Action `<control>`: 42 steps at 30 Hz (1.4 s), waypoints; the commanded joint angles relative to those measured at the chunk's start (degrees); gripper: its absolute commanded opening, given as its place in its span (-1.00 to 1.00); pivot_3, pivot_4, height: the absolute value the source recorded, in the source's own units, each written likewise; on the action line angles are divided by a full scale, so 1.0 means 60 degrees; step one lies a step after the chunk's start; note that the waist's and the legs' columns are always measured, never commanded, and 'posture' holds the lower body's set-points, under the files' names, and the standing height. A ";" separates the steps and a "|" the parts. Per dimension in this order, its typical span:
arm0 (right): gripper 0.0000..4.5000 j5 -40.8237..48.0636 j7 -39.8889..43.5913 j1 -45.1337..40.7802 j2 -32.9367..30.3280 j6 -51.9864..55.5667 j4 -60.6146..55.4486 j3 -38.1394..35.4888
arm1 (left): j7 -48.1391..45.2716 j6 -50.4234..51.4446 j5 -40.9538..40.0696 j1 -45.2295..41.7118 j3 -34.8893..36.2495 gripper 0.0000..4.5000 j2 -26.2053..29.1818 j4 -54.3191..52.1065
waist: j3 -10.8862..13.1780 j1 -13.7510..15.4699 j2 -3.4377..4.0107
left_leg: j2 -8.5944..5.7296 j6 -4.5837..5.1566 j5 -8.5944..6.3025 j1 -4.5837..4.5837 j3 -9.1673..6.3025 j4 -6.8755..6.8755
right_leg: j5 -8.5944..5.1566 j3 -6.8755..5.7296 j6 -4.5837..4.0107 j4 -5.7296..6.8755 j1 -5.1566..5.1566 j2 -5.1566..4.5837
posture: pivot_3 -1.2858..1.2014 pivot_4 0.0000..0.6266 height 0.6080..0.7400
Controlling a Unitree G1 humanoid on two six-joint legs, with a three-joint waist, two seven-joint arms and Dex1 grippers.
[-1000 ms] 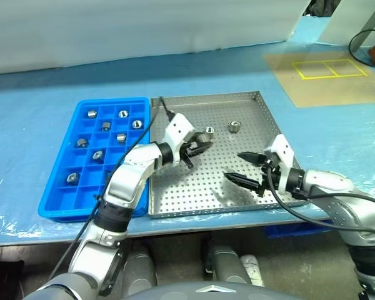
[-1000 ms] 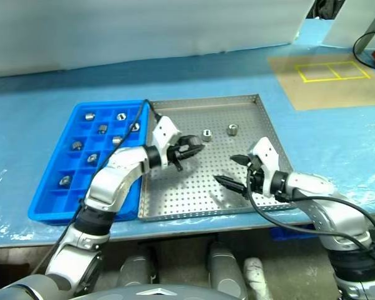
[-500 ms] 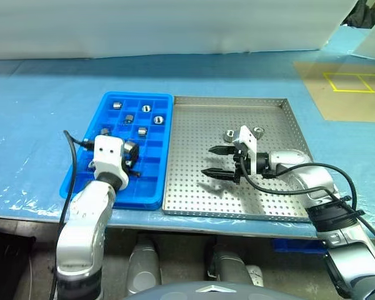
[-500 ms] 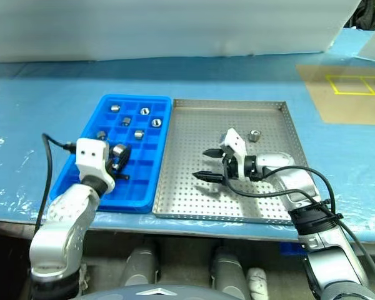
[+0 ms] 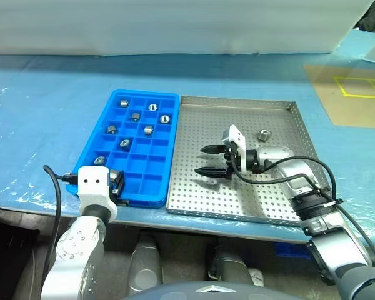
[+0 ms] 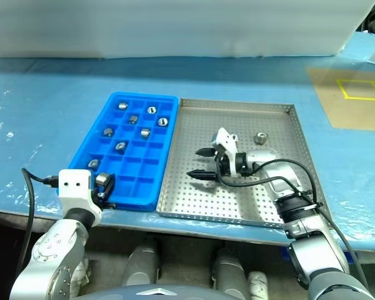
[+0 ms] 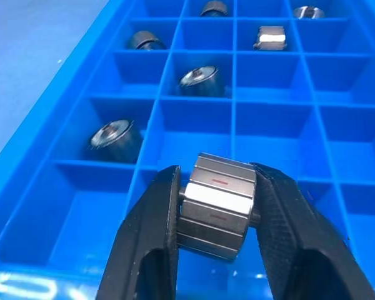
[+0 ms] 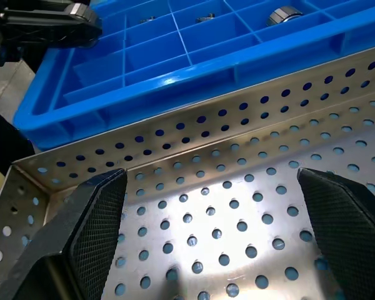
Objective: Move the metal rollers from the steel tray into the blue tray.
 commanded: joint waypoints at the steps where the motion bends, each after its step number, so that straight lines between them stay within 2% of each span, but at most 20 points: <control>1: 1.00 -0.0101 -0.0156 -0.0457 0.0045 -0.0565 0.0340 -0.0532 | 0.0230 -0.0071 0.0000 0.0260 0.0069 -0.41 -0.0111 -0.0607 | 0.0000 0.0042 0.0000 | -0.0001 0.0000 0.0000 0.0000 0.0001 0.0000 | 0.0000 0.0000 0.0000 0.0000 0.0000 -0.0001 | 0.27 -0.52 1.00; 9: 1.00 -0.0123 -0.0301 -0.0564 0.0173 -0.0556 0.0299 -0.0736 | 0.0203 -0.0274 -0.0140 -0.0084 0.0587 -0.41 0.0075 0.0014 | 0.0000 0.0049 0.0000 | 0.0003 -0.0001 0.0000 -0.0003 0.0001 -0.0002 | 0.0000 -0.0001 0.0001 0.0000 -0.0005 0.0005 | 0.25 -0.52 1.00; 10: 1.00 -0.0145 -0.0381 -0.0544 0.0177 -0.0576 0.0264 -0.0768 | 0.0181 -0.0325 -0.0168 -0.0258 0.0598 -0.09 0.0110 0.0138 | 0.0000 0.0047 0.0000 | 0.0003 -0.0001 0.0001 -0.0002 0.0001 -0.0002 | 0.0000 -0.0001 0.0000 0.0001 -0.0005 0.0005 | 0.24 -0.52 1.00; 16: 1.00 -0.0243 -0.1461 -0.0616 0.0271 -0.0975 0.0369 -0.1448 | 0.0045 -0.0506 -0.0271 -0.1332 0.0217 0.79 0.0320 0.0646 | 0.0000 0.0036 0.0000 | 0.0000 -0.0005 0.0003 0.0001 0.0001 0.0011 | 0.0001 0.0003 0.0001 0.0019 -0.0004 0.0003 | 0.20 -0.52 1.00; 23: 1.00 -0.0702 -0.2526 -0.0466 0.0182 -0.0964 0.0608 -0.1776 | -0.0928 -0.1296 -0.0711 -0.2427 -0.0621 0.79 0.0891 0.1197 | 0.0000 0.0006 0.0001 | 0.0003 -0.0009 0.0006 0.0000 0.0003 0.0009 | 0.0001 0.0006 -0.0001 0.0030 -0.0013 0.0008 | 0.17 -0.52 1.00; 30: 1.00 -0.1556 -0.3850 -0.0657 0.0246 -0.0725 0.1641 -0.1743 | -0.2999 -0.2369 -0.1747 -0.3957 -0.1387 0.79 0.1726 0.2464 | -0.0002 -0.0034 0.0004 | -0.0003 -0.0024 0.0015 0.0010 0.0007 0.0013 | 0.0003 0.0015 -0.0002 0.0050 -0.0015 0.0006 | 0.15 -0.52 1.00; 35: 1.00 -0.1762 -0.4691 -0.0854 0.0368 -0.0579 0.2095 -0.1949 | -0.4070 -0.2490 -0.2296 -0.4514 -0.1720 0.79 0.2218 0.2960 | -0.0003 -0.0221 0.0005 | -0.0002 -0.0061 0.0037 0.0006 0.0008 0.0007 | 0.0002 0.0018 -0.0004 0.0052 -0.0023 0.0012 | 0.13 -0.52 1.00; 42: 1.00 -0.1804 -0.5047 -0.0898 0.0498 -0.0141 0.2463 -0.1928 | -0.4740 -0.2536 -0.2986 -0.4650 -0.1703 0.79 0.2490 0.3120 | -0.0003 -0.0294 0.0007 | 0.0002 -0.0071 0.0043 0.0015 0.0010 0.0005 | 0.0003 0.0024 -0.0006 0.0063 -0.0024 0.0018 | 0.12 -0.52 1.00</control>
